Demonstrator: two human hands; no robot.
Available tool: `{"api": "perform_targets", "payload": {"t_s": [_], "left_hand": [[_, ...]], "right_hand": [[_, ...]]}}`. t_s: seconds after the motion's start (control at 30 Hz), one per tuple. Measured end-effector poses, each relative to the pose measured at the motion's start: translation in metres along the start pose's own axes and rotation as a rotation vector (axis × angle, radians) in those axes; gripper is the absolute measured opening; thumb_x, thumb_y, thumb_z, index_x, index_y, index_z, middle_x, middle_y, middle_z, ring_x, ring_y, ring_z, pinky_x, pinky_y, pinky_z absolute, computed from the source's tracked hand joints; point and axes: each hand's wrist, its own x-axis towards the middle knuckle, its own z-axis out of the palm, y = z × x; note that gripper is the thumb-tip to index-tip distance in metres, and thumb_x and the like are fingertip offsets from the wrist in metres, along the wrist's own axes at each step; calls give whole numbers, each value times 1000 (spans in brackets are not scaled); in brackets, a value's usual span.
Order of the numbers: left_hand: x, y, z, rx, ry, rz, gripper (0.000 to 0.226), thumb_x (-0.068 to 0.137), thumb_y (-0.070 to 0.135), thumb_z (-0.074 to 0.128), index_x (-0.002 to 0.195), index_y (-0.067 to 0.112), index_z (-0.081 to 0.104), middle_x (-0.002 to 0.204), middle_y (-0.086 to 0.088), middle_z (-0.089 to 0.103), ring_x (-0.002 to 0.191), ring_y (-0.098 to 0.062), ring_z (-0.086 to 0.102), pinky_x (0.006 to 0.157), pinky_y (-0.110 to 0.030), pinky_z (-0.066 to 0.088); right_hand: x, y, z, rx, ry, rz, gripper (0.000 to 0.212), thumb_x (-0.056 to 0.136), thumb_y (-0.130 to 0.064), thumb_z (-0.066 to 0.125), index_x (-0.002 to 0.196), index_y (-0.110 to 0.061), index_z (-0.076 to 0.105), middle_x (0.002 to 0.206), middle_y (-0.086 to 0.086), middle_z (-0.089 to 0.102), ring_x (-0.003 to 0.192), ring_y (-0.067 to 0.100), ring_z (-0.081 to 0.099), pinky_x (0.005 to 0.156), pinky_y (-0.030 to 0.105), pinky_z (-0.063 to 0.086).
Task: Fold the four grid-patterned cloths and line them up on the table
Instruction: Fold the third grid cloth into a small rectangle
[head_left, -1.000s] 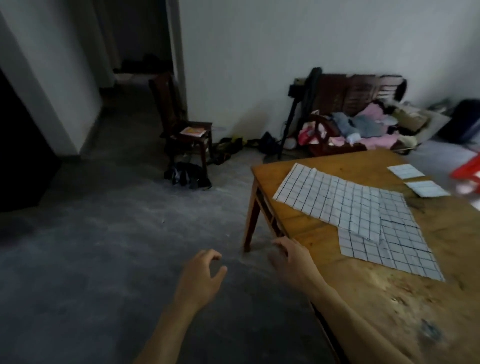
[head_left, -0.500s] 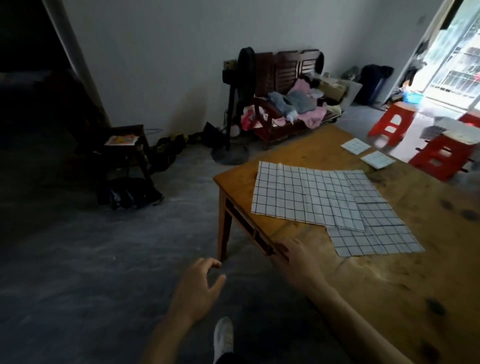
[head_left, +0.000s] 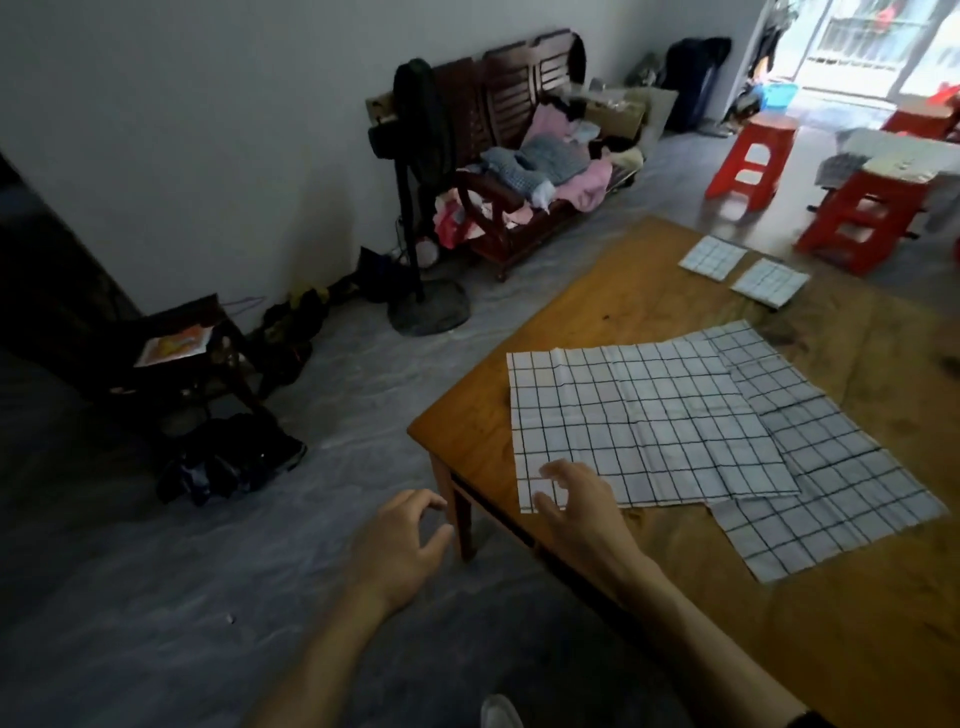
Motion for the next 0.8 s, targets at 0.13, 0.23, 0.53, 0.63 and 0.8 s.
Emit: {"api": "perform_targets", "payload": {"t_s": [0.13, 0.23, 0.53, 0.63, 0.8], "left_hand": [[68, -2, 1, -18, -94, 90, 24, 92, 33, 64, 115, 25, 61, 111, 11, 56, 102, -4, 53, 77, -10, 37], [115, -7, 5, -26, -166, 142, 28, 91, 34, 64, 118, 25, 59, 112, 9, 55, 101, -8, 55, 83, -22, 46], [236, -40, 23, -56, -365, 395, 29, 91, 32, 65, 118, 24, 58, 115, 6, 54, 103, -8, 51, 80, -20, 42], [263, -46, 29, -16, -410, 470, 34, 90, 31, 66, 121, 23, 56, 114, 3, 57, 104, -12, 55, 84, -26, 49], [286, -51, 40, 62, -537, 559, 40, 89, 36, 65, 126, 26, 53, 115, 5, 58, 104, -12, 56, 89, -30, 53]], "right_hand": [[29, 6, 8, -27, 60, 117, 37, 93, -30, 62, 128, -28, 51, 131, -4, 51, 117, 9, 50, 93, 23, 42], [45, 9, 20, -74, 80, 173, 35, 92, -28, 64, 125, -29, 53, 128, -5, 52, 111, 5, 48, 86, 19, 38], [74, -9, 68, -180, 173, 427, 36, 90, -34, 65, 124, -28, 55, 126, -6, 53, 115, 6, 48, 97, 25, 45], [72, -7, 80, -155, 194, 538, 38, 88, -34, 67, 123, -26, 57, 124, -3, 53, 114, 10, 49, 98, 26, 46], [77, -8, 101, -150, 299, 659, 52, 87, -34, 69, 135, -25, 50, 126, -1, 49, 117, 12, 46, 101, 25, 41]]}}
